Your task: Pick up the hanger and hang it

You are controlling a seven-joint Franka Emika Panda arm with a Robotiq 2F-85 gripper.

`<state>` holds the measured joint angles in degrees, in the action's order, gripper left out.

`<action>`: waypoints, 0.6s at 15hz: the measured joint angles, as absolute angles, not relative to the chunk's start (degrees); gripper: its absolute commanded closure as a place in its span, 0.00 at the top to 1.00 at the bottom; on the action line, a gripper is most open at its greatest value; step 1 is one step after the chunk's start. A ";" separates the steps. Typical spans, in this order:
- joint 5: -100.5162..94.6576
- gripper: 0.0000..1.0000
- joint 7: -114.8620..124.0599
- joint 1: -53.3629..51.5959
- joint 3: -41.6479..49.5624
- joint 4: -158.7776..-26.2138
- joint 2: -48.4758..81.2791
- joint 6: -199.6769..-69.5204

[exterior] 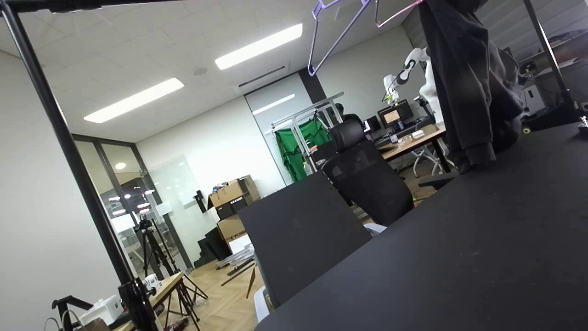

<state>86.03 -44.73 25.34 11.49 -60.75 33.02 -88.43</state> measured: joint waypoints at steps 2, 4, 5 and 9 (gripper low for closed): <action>85.98 0.02 -43.96 25.84 11.01 -58.71 34.18 -89.38; 85.87 0.02 -43.44 26.17 10.68 -56.73 35.35 -90.87; 85.76 0.02 -43.23 26.31 10.53 -55.76 35.94 -91.73; 85.28 0.02 -42.14 26.81 9.70 -52.42 38.18 -94.04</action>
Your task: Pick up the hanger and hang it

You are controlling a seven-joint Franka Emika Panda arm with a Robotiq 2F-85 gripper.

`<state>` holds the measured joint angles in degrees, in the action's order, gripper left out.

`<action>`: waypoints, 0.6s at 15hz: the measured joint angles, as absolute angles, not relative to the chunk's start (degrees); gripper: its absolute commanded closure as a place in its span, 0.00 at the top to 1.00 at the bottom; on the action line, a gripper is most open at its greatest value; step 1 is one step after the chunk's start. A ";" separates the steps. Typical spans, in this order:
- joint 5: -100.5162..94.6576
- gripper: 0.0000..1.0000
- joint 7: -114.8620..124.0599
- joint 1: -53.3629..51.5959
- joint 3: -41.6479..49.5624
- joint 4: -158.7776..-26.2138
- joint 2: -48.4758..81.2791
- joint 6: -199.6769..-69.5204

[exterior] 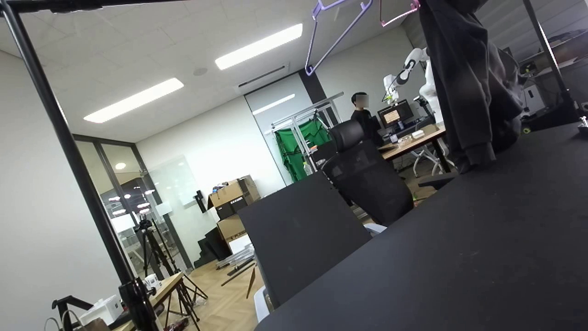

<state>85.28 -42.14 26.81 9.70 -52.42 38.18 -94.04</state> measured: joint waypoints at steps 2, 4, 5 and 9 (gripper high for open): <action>85.00 0.02 -41.63 26.96 9.27 -51.13 39.08 -95.10; 84.98 0.02 -41.12 26.83 9.40 -50.27 39.68 -96.06; 84.98 0.02 -40.83 26.79 9.48 -49.96 39.88 -96.33; 84.15 0.39 -39.43 26.74 9.58 -49.30 40.28 -96.98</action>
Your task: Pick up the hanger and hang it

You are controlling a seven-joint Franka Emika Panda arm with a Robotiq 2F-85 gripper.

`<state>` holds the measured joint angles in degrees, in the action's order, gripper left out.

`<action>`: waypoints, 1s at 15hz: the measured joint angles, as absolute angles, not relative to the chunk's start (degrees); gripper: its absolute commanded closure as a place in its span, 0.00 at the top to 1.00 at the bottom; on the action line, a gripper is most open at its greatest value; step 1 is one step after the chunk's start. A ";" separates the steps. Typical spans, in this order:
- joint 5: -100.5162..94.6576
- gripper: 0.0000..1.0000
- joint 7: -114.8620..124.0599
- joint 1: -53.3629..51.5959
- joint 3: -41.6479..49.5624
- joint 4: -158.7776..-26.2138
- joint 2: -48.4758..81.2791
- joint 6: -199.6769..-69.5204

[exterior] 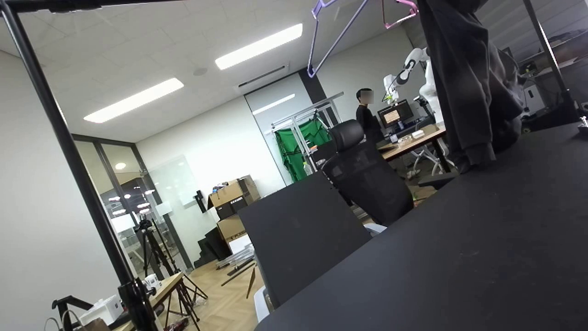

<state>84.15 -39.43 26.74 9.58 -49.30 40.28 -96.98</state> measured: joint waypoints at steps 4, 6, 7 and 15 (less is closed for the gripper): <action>82.84 0.67 -38.34 26.68 9.64 -47.93 40.15 -96.95; 81.51 0.81 -37.99 26.55 9.93 -46.97 39.55 -96.92; 80.62 0.88 -37.80 26.45 10.24 -46.62 38.90 -96.89; 69.00 1.00 -36.32 25.54 15.62 -46.27 28.24 -96.49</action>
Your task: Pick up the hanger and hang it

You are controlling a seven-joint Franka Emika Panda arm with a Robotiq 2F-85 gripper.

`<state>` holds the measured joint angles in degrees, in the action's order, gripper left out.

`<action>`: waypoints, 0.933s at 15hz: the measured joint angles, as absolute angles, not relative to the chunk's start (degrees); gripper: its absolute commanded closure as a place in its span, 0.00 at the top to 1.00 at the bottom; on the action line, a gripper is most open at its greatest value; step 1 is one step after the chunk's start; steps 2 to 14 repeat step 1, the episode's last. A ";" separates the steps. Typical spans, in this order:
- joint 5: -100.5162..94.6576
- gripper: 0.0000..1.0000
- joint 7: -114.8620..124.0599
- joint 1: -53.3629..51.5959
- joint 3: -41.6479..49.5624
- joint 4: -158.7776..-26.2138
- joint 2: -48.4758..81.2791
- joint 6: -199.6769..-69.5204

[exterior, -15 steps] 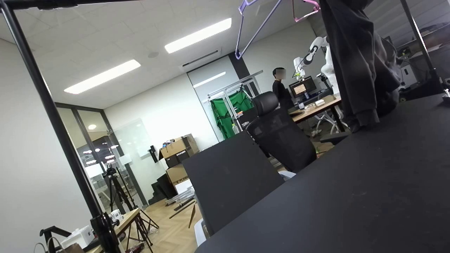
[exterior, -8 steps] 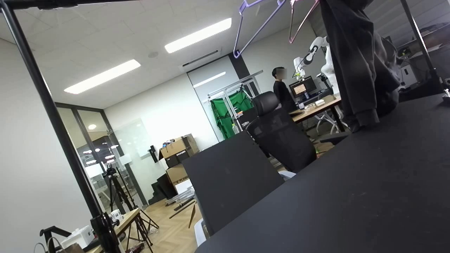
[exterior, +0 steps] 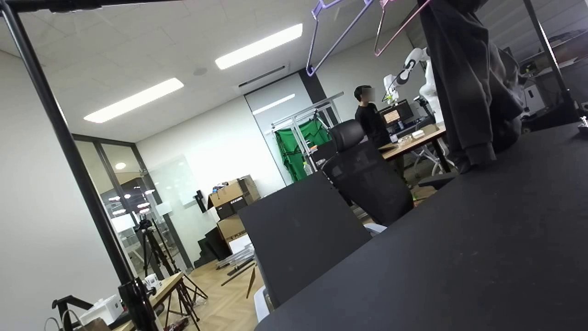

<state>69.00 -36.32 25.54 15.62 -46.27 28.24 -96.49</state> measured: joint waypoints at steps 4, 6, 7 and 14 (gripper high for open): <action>68.73 1.00 -36.31 25.63 15.73 -46.42 27.37 -96.29; 68.73 1.00 -36.31 25.63 15.73 -46.42 27.37 -96.29; 68.73 1.00 -36.31 25.63 15.73 -46.42 27.37 -96.29; 68.73 1.00 -36.31 25.63 15.73 -46.42 27.37 -96.29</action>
